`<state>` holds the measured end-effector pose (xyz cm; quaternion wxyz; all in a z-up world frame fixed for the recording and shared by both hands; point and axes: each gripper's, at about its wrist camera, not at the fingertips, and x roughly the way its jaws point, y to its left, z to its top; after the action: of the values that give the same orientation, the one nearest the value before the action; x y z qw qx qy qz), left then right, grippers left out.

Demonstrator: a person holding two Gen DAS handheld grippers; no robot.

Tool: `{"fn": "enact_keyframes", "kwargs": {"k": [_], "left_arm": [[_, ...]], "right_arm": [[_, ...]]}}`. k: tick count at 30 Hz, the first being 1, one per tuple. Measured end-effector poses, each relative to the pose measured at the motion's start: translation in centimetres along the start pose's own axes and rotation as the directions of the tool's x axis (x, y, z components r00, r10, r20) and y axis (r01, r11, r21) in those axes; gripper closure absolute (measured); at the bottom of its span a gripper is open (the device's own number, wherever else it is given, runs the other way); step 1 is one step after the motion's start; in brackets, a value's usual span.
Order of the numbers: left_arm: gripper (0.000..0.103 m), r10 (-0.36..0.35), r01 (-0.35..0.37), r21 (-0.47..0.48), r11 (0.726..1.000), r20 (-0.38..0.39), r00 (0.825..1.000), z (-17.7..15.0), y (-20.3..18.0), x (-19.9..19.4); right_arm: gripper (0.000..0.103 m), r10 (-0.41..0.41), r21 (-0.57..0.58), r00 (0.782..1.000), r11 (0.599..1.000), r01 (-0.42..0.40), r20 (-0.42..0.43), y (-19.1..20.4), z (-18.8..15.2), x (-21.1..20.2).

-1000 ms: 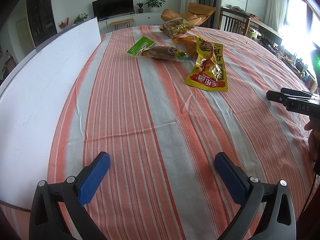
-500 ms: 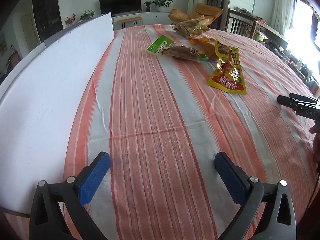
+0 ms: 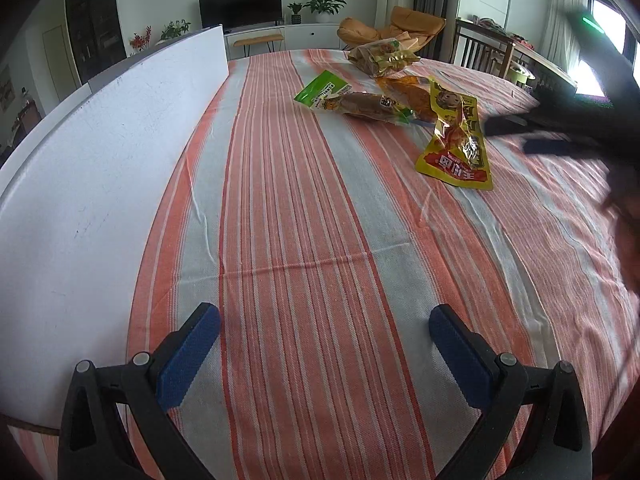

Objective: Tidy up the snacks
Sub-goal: 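Position the right tool's open fingers around the yellow spicy-strip packet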

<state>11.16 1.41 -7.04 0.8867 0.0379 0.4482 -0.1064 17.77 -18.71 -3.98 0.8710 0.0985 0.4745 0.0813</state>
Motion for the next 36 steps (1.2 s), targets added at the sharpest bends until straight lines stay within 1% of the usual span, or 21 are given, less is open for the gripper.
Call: {"fn": "enact_keyframes", "kwargs": {"k": [3, 5, 6, 7, 8, 9, 10, 13, 17, 20, 23, 25, 29, 36], "left_arm": [[0.0, 0.0, 0.0, -0.001, 1.0, 0.0, 1.0, 0.0, 0.0, 0.0], [0.0, 0.0, 0.0, -0.001, 1.0, 0.001, 1.0, 0.0, 0.0, 0.0], [0.0, 0.0, 0.0, -0.001, 1.0, 0.001, 1.0, 0.0, 0.0, 0.0], [0.0, -0.001, 0.001, -0.001, 1.0, 0.001, 1.0, 0.0, 0.0, 0.0], [0.0, -0.001, 0.001, -0.001, 1.0, 0.001, 1.0, 0.1, 0.0, 0.0], [0.0, -0.001, 0.001, -0.001, 1.0, 0.001, 1.0, 0.1, 0.0, 0.0], [0.0, -0.001, 0.001, -0.001, 1.0, 0.0, 1.0, 0.1, 0.0, 0.0], [0.0, -0.001, 0.001, -0.001, 1.0, 0.001, 1.0, 0.1, -0.1, 0.0], [0.0, -0.001, 0.001, -0.001, 1.0, 0.001, 1.0, 0.1, -0.1, 0.0], [0.0, -0.002, 0.002, -0.001, 1.0, 0.001, 1.0, 0.1, -0.1, 0.0], [0.0, -0.002, 0.002, -0.001, 1.0, 0.0, 1.0, 0.1, -0.1, 0.0], [0.0, -0.002, 0.002, -0.001, 1.0, 0.001, 1.0, 0.1, -0.1, 0.0], [0.0, -0.002, 0.002, -0.001, 1.0, 0.001, 1.0, 0.1, 0.0, 0.0], [0.0, -0.002, 0.002, -0.001, 1.0, 0.001, 1.0, 0.1, -0.1, 0.0]], "right_arm": [[0.019, -0.064, -0.017, 0.997, 0.998, 0.063, -0.053, 2.8, 2.6, 3.8], [0.018, -0.12, -0.022, 0.989, 0.993, 0.118, -0.092, 3.7, 3.0, 5.9], [0.019, -0.149, -0.038, 0.984, 0.989, 0.146, -0.094, 4.1, 2.9, 6.4], [0.022, -0.181, -0.071, 0.981, 0.982, 0.176, -0.067, 4.5, 2.8, 6.4], [0.023, -0.192, -0.093, 0.98, 0.978, 0.186, -0.06, 4.8, 2.4, 6.4], [0.035, -0.195, -0.093, 0.98, 0.977, 0.191, -0.046, 4.7, 1.9, 6.1], [0.036, -0.202, -0.093, 0.979, 0.976, 0.199, -0.029, 4.5, 1.4, 5.6], [0.038, -0.22, -0.111, 0.975, 0.97, 0.218, -0.005, 3.5, 0.0, 3.8], [0.037, -0.236, -0.101, 0.972, 0.967, 0.235, -0.005, -0.5, -1.8, 1.4], [0.037, -0.271, -0.095, 0.963, 0.958, 0.269, -0.006, -3.8, -2.3, 0.3], [0.036, -0.261, -0.054, 0.965, 0.964, 0.261, 0.009, -7.1, -2.1, -0.7], [0.034, -0.257, -0.05, 0.966, 0.965, 0.258, 0.03, -8.4, -2.0, -1.0], [0.033, -0.245, -0.073, 0.966, 0.965, 0.251, 0.089, -8.9, -2.6, -1.3], [0.026, -0.254, -0.061, 0.963, 0.964, 0.259, 0.087, -8.8, -2.2, -0.4]]}}
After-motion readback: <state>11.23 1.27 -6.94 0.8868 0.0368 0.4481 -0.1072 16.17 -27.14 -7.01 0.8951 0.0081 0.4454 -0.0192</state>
